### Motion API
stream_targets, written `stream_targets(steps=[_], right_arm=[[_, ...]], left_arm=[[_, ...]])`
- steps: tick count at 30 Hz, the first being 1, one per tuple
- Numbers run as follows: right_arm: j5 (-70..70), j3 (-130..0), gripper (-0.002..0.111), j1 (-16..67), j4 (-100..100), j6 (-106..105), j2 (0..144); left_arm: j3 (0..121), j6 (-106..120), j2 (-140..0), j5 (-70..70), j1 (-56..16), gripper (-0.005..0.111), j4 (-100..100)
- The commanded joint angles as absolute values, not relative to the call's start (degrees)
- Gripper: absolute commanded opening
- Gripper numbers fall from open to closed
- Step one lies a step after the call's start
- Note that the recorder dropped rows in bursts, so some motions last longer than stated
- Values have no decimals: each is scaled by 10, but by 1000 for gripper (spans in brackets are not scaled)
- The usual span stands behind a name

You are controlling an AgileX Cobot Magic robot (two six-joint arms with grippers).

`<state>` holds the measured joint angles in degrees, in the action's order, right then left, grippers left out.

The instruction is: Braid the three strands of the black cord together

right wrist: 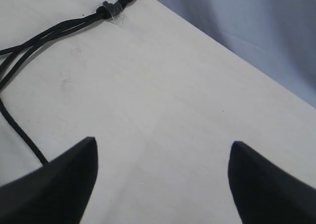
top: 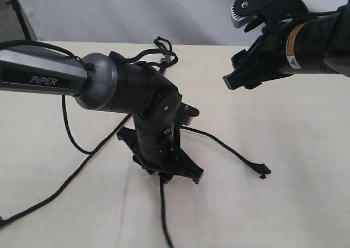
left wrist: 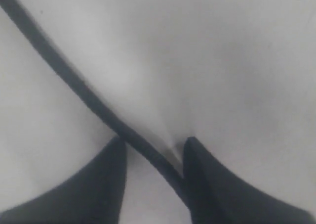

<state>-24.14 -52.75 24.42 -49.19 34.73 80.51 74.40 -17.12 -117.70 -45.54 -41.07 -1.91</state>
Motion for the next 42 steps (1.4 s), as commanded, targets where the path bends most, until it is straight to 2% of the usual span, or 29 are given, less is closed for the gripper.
stream_targets(steps=[1,8,16,21,28,32,37,39,42], right_arm=[[-228,-525,70,241,-496,351,801],[-228,-525,70,241,-496,351,801],[-224,-525,70,241,-493,351,802],[-224,-525,70,241,-491,351,802],[-221,-525,70,241,-491,351,802],[-177,-518,70,241,-491,351,802],[-171,-518,70,241,-491,352,802],[-173,-518,70,241,-491,352,802],[-179,-518,70,241,-491,352,802]], left_arm=[[737,-134,-1177,-511,-414,1,-26],[737,-133,-1126,-544,-413,1,-89],[661,-166,-1081,-554,-412,1,-292],[603,-187,-1081,-471,-373,1,-339],[528,-193,-1081,-315,-293,1,-336],[511,-190,-1081,-299,-300,1,-253],[511,20,-1065,-305,-377,1,21],[511,-8,-1040,-304,-390,1,5],[511,-55,-1011,-301,-369,1,-51]])
